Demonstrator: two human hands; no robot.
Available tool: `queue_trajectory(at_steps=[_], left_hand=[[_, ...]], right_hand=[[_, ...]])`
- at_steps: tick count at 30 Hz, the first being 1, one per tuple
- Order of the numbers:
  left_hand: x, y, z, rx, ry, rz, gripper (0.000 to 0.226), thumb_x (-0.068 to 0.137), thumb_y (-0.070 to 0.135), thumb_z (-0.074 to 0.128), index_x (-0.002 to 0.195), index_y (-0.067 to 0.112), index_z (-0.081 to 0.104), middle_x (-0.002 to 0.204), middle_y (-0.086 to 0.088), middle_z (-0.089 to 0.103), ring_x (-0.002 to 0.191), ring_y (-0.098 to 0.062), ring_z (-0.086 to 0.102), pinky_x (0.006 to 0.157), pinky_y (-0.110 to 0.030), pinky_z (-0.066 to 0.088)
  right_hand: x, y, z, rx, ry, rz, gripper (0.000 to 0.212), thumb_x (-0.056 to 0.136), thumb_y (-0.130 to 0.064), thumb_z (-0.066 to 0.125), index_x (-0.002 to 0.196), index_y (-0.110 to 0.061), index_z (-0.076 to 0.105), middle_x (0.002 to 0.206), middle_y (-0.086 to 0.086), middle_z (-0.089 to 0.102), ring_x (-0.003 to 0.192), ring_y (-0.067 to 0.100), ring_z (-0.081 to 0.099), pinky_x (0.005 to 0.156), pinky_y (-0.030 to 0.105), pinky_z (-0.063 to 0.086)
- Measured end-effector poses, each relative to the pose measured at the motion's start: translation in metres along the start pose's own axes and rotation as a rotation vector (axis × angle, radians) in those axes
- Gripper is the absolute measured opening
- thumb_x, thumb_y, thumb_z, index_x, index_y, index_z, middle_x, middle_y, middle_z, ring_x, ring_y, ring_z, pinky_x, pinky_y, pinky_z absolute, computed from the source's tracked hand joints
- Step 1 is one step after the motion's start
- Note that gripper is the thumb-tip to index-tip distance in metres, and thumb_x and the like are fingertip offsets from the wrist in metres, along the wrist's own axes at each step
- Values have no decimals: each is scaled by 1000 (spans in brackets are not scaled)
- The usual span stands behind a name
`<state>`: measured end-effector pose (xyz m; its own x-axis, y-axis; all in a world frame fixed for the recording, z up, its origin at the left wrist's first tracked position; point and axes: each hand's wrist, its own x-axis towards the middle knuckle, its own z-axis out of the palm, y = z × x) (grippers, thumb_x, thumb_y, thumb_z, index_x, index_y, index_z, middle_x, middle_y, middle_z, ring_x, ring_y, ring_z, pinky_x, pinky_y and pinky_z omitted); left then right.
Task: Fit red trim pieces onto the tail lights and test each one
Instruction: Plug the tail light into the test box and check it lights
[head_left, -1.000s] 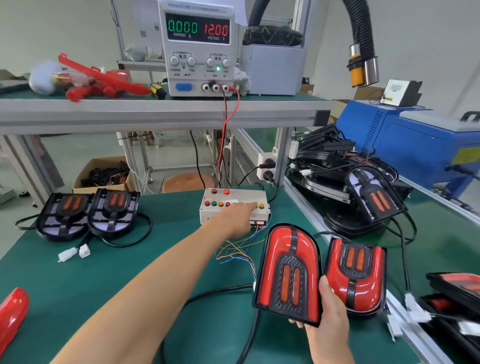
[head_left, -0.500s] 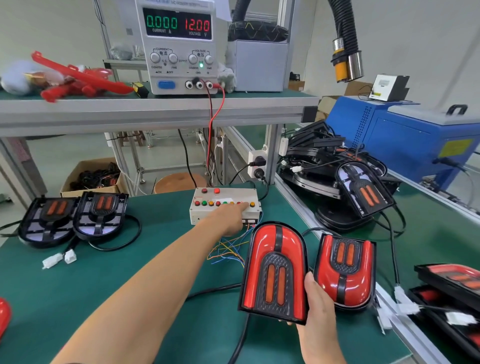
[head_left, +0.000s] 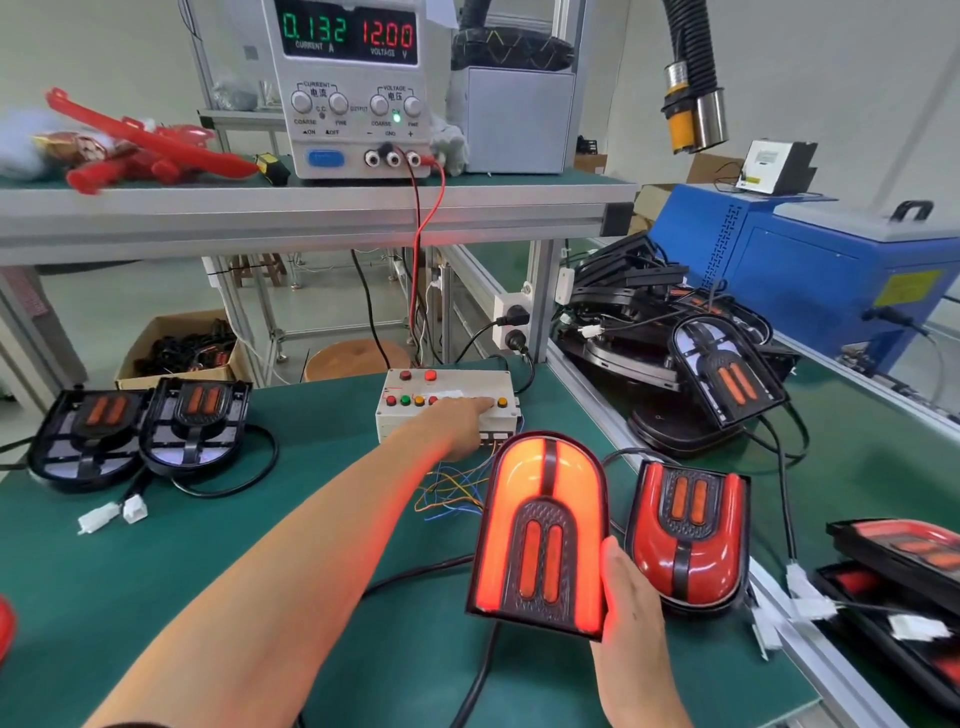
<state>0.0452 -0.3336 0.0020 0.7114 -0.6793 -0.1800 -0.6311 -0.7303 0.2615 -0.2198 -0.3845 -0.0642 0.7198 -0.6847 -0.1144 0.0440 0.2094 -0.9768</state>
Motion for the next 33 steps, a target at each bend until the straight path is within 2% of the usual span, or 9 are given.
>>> queue_trajectory(at_steps=[3, 8, 15, 21, 24, 25, 27, 30, 33], left_hand=[[0, 0, -2, 7, -3, 2, 77, 94, -3, 40, 160, 31, 22, 150, -17, 48, 127, -33, 53, 87, -34, 43], [-1, -1, -3, 11, -11, 8, 77, 94, -4, 40, 160, 32, 22, 150, -18, 48, 126, -33, 53, 85, -33, 42], [-4, 2, -4, 53, -19, 4, 77, 96, -5, 38, 161, 31, 19, 154, -19, 43, 132, -35, 49, 102, -39, 44], [-5, 4, -6, 32, -23, 8, 78, 95, -6, 38, 160, 33, 19, 153, -19, 44, 129, -33, 52, 92, -34, 45], [-11, 1, -11, -125, 22, 39, 74, 95, -5, 36, 160, 29, 24, 153, -17, 46, 124, -34, 56, 83, -30, 42], [-16, 0, -12, -199, 82, 54, 69, 98, -2, 37, 159, 27, 28, 146, -18, 53, 116, -34, 60, 80, -29, 43], [-30, -1, -16, -346, 241, 86, 48, 103, 9, 41, 149, 22, 44, 113, -18, 70, 91, -30, 68, 70, -29, 49], [-61, 0, -21, -502, 418, 166, 17, 103, 20, 47, 107, 21, 64, 77, -7, 68, 64, -15, 59, 54, -19, 44], [-103, -1, -19, -519, 512, 262, 17, 101, 23, 56, 85, 19, 61, 65, 2, 60, 56, -6, 47, 54, -20, 37]], right_hand=[[0, -1, -1, 8, -5, 16, 43, 107, -37, 39, 102, -27, 80, 107, 5, 78, 106, 19, 73, 107, 53, 49], [-1, -3, 0, 6, -18, 17, 46, 107, -38, 37, 96, -26, 79, 102, 10, 78, 101, 21, 74, 104, 55, 51], [3, 4, -2, 56, -14, -1, 39, 103, -41, 44, 106, -24, 79, 111, 10, 77, 113, 27, 70, 110, 56, 46], [3, 5, -2, 16, -31, -13, 40, 104, -43, 42, 102, -27, 79, 107, 8, 78, 108, 26, 72, 107, 58, 48], [1, 3, -1, 0, -56, -46, 43, 95, -54, 44, 104, -30, 79, 107, 4, 78, 106, 19, 73, 103, 55, 52], [1, 3, -2, -2, -60, -63, 44, 94, -55, 43, 105, -31, 79, 107, 3, 78, 105, 18, 73, 102, 54, 52], [0, 3, -2, 0, -69, -101, 45, 96, -53, 42, 108, -29, 79, 110, 5, 78, 107, 21, 73, 102, 54, 52], [0, 5, -2, 62, -88, -107, 45, 99, -47, 43, 113, -22, 78, 115, 10, 76, 113, 28, 71, 104, 53, 50], [0, 5, -1, 124, -65, -103, 46, 96, -46, 47, 109, -15, 79, 109, 12, 78, 104, 28, 74, 93, 47, 55]])
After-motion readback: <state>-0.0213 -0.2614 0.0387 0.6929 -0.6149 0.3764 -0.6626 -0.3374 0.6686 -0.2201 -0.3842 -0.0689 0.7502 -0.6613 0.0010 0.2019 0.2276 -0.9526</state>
